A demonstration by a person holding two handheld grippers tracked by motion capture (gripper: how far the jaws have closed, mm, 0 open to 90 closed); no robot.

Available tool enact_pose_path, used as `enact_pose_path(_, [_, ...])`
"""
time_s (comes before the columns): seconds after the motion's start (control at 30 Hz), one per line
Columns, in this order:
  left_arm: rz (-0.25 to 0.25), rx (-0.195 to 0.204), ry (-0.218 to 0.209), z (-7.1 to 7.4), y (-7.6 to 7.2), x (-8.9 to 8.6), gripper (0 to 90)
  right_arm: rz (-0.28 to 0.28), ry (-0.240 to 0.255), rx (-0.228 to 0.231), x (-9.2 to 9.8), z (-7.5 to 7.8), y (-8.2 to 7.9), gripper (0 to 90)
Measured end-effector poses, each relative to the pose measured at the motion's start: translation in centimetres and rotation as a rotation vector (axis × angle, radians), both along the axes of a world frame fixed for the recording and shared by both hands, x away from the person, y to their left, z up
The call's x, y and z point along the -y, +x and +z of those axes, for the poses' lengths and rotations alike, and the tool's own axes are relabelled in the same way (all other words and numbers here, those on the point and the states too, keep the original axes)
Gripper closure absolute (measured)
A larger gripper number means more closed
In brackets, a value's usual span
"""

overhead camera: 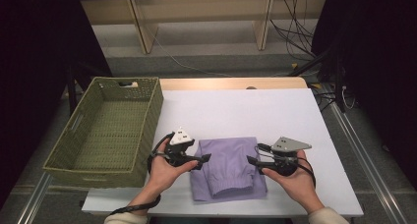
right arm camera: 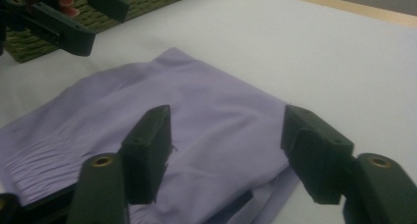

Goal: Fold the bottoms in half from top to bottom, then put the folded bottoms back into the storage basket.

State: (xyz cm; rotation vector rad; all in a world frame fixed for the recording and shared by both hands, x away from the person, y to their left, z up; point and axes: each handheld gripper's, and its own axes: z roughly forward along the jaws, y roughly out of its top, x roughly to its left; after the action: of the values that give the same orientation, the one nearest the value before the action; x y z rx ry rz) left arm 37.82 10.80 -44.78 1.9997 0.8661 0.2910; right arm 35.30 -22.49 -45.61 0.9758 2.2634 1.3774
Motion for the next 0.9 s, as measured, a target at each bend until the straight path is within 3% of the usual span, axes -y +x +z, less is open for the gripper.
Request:
enact_pose_path(0.17, [-0.008, -0.005, 0.003, -0.2, -0.7, -0.4, 0.0, 0.002, 0.009, -0.001, 0.5, 0.1, -1.4, 27.5])
enact_pose_path(0.47, [0.015, 0.002, 0.02, -0.1, -0.6, -0.4, 0.0, 0.013, -0.034, 0.024, 0.5, 0.1, -2.2, 25.4])
enact_pose_path(0.7, [0.019, 0.0, 0.033, -0.3, -0.5, -0.3, 0.0, 0.003, -0.026, 0.031, 1.0, 0.1, -2.4, 25.6])
enact_pose_path(0.9, [0.026, -0.012, 0.016, -0.4, -0.4, -0.3, 0.0, -0.003, -0.026, 0.044, 1.0, 0.1, -2.4, 24.3])
